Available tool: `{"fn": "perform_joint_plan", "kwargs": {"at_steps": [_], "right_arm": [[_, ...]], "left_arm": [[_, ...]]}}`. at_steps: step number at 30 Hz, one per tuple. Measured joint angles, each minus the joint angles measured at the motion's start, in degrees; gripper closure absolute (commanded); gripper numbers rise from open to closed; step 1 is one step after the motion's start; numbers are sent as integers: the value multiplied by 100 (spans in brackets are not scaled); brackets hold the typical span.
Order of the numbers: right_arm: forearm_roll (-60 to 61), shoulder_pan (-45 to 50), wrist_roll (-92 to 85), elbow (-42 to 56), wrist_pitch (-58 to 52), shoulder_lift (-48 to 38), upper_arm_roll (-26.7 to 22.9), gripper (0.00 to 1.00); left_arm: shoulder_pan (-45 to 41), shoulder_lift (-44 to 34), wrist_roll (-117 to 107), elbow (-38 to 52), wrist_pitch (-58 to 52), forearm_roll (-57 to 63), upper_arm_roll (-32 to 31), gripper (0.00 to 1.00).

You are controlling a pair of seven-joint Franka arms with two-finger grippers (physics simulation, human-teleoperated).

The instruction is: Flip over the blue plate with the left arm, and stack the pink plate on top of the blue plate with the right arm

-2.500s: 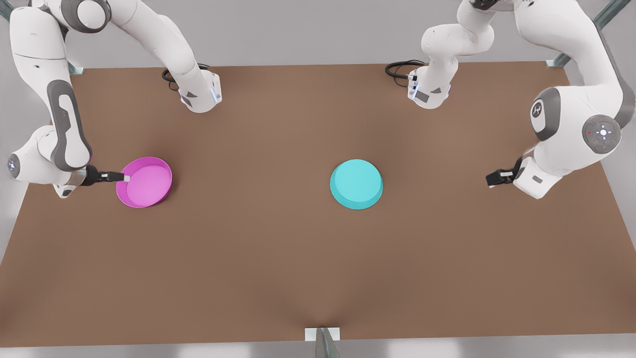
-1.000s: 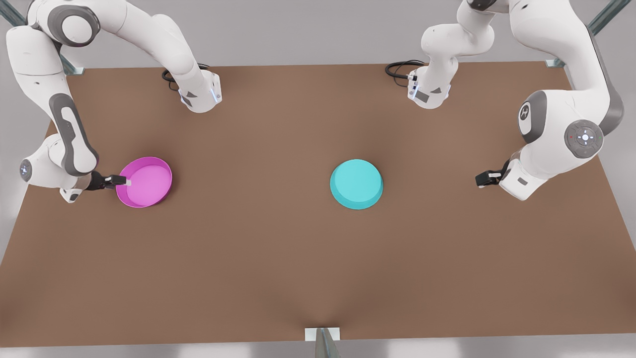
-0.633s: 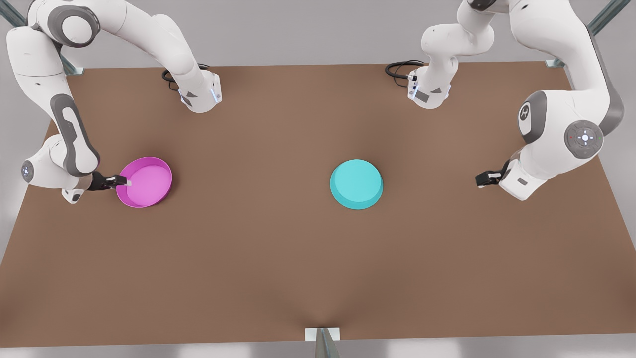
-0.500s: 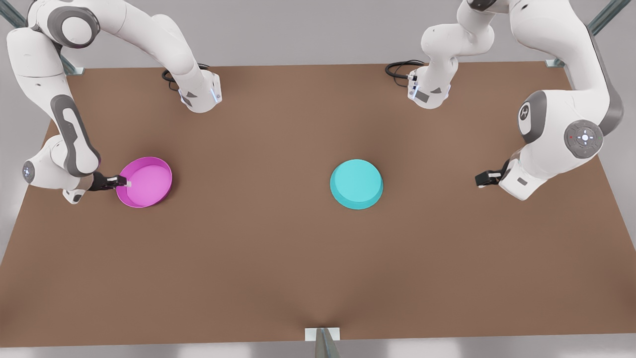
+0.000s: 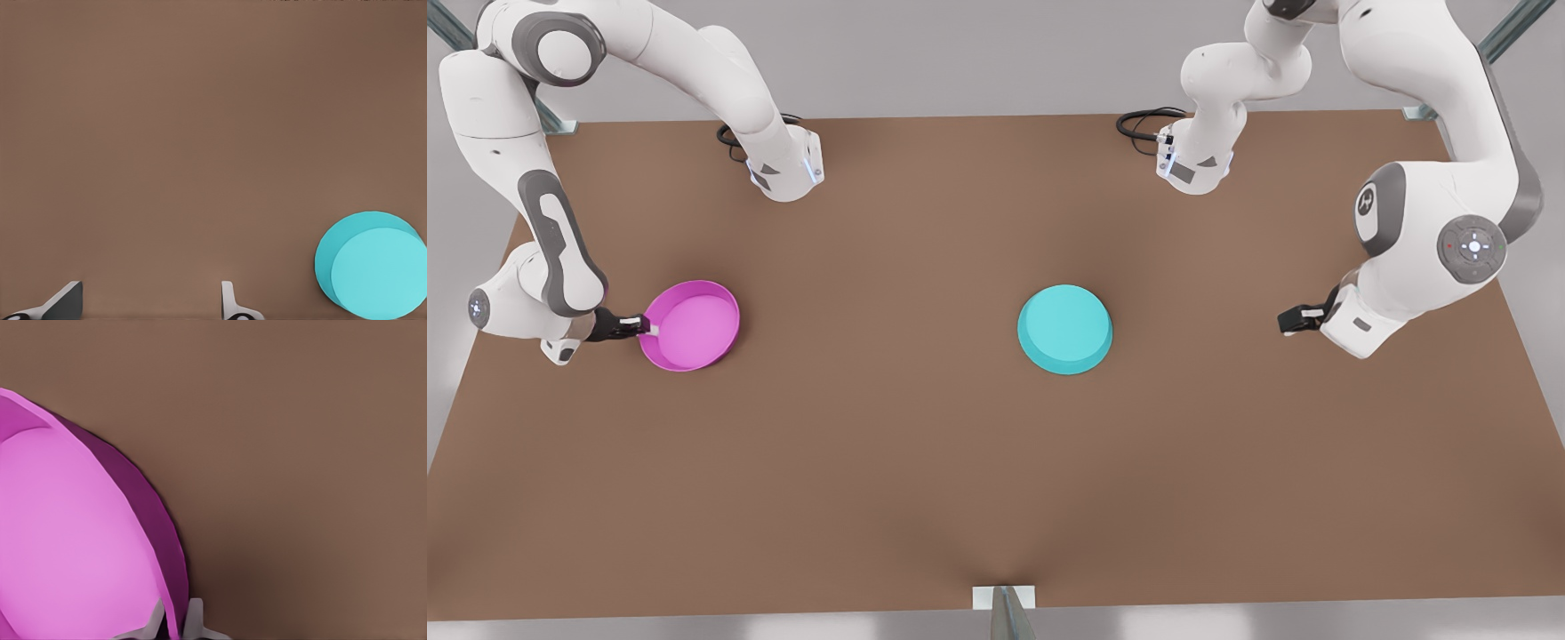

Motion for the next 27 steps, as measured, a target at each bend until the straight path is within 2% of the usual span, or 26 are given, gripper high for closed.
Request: {"fn": "perform_joint_plan", "kwargs": {"at_steps": [9,16,22,27], "right_arm": [[36,36,-40,19,-164,-51,35,79],[102,-197,501,702,-1482,-150,767,79],[373,-185,525,717,-1546,-150,822,79],[771,-80,813,626,-1544,-135,1445,79]], "left_arm": [[4,0,0,0,0,-3,-8,0],[2,5,0,0,0,-3,-8,0],[-1,8,0,0,0,-5,-3,0],[3,8,0,0,0,-6,1,0]]}}
